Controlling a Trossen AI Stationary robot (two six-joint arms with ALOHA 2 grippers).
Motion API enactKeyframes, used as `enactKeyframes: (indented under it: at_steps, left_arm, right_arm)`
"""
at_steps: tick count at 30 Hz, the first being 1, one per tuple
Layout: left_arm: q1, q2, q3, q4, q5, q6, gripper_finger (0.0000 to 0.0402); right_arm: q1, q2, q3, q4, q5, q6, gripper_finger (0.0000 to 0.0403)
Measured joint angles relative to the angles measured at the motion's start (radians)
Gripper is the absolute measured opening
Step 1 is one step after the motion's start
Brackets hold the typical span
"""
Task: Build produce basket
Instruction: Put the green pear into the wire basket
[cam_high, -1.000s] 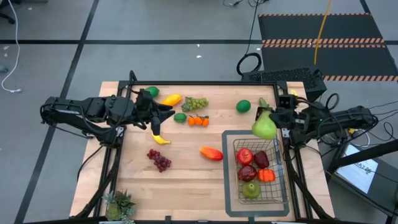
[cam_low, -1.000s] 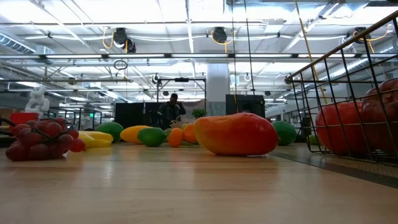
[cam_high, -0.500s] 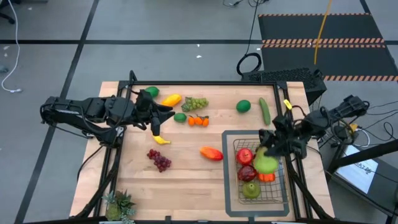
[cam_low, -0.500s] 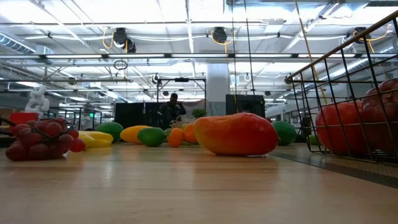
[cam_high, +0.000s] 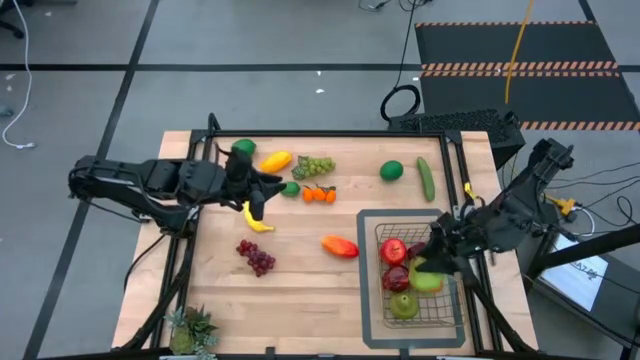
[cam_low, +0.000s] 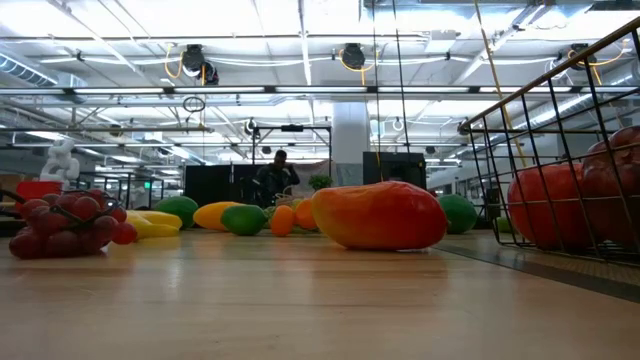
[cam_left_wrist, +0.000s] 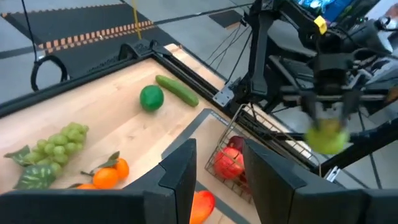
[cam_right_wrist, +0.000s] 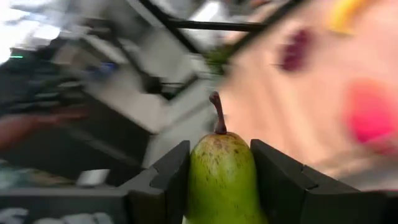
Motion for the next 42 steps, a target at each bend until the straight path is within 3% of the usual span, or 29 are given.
enactKeyframes:
  at_steps: [7, 12, 26, 31, 42]
  left_arm:
    - [-0.018, 0.046, 0.000, 0.012, 0.024, -0.002, 0.0131]
    - [-0.044, 0.072, 0.001, 0.041, 0.021, 0.008, 0.0131]
    - [-0.055, 0.123, 0.002, 0.040, -0.014, 0.031, 0.0131]
    - [-0.055, 0.134, 0.002, 0.042, -0.016, 0.046, 0.0131]
    - [-0.054, 0.133, 0.002, 0.056, -0.016, 0.050, 0.0131]
  right_arm:
    - [0.000, 0.000, 0.000, -0.422, 0.230, 0.223, 0.0151]
    - [-0.001, 0.000, -0.011, -0.610, 0.258, 0.328, 0.0151]
    - [-0.001, -0.003, -0.257, -0.412, 0.238, 0.262, 0.0151]
    - [-0.002, -0.003, -0.302, -0.359, 0.254, 0.171, 0.0153]
    - [-0.002, -0.004, -0.304, -0.298, 0.215, 0.124, 0.0210]
